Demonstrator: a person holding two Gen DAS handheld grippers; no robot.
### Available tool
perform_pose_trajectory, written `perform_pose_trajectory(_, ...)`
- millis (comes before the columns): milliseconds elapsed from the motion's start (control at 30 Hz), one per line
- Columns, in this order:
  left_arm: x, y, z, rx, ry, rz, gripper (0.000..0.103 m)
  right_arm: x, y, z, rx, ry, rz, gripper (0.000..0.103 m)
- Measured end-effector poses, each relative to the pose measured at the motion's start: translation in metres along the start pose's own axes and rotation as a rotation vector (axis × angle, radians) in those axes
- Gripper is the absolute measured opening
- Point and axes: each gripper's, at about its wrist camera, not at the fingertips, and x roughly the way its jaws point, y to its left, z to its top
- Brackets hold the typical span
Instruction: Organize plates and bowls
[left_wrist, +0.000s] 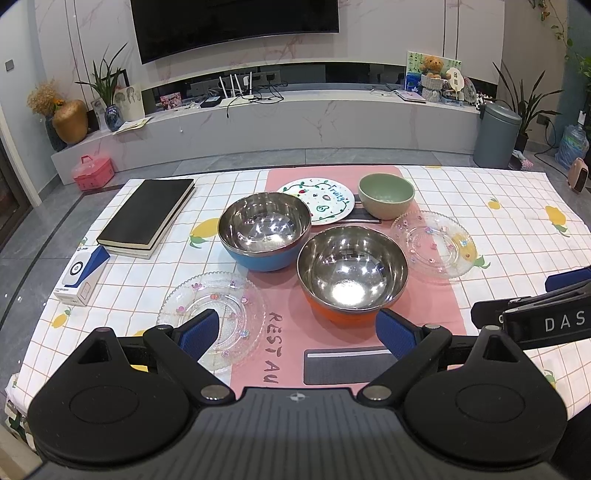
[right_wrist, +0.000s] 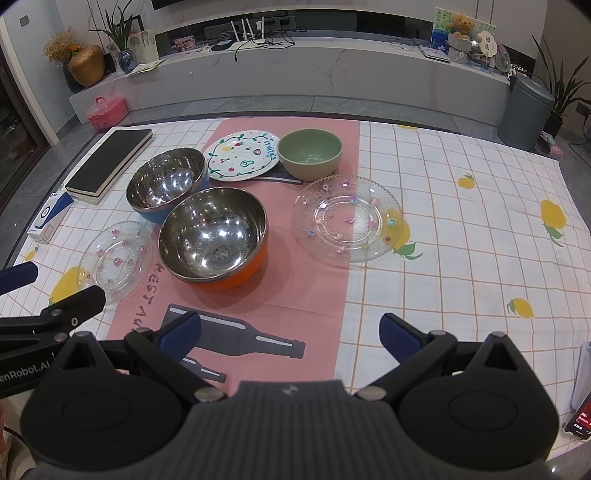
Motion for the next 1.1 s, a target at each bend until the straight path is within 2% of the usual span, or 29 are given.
perform_pose_trajectory(200,-0.001,0.003,0.002,-0.005,0.002,-0.003,0.103,0.002,0.001,0.001,0.002,0.003,0.003,0.100)
perform_pose_trajectory(367,0.004,0.007,0.005,-0.032,0.006,-0.031,0.103,0.002,-0.003,0.001,0.026,-0.030,0.023,0.100)
perform_pose_trajectory(467,0.010,0.011,0.007,-0.057,0.000,-0.074,0.084,0.005,-0.006,0.001,0.065,-0.064,0.043,0.100)
perform_pose_trajectory(567,0.020,0.014,0.009,-0.110,0.024,-0.097,0.079,0.008,-0.004,0.003,0.089,-0.112,0.011,0.098)
perform_pose_trajectory(767,0.036,0.030,0.010,-0.244,0.000,-0.162,0.063,0.023,0.002,0.011,0.041,-0.210,-0.023,0.084)
perform_pose_trajectory(800,0.040,0.032,0.010,-0.258,-0.014,-0.172,0.055,0.027,0.002,0.013,0.048,-0.212,-0.014,0.083)
perform_pose_trajectory(900,0.052,0.034,0.012,-0.278,-0.036,-0.189,0.047,0.037,0.002,0.018,0.072,-0.216,0.034,0.073)
perform_pose_trajectory(1100,0.080,0.039,0.015,-0.344,-0.029,-0.236,0.045,0.065,0.013,0.027,0.061,-0.153,0.058,0.054)
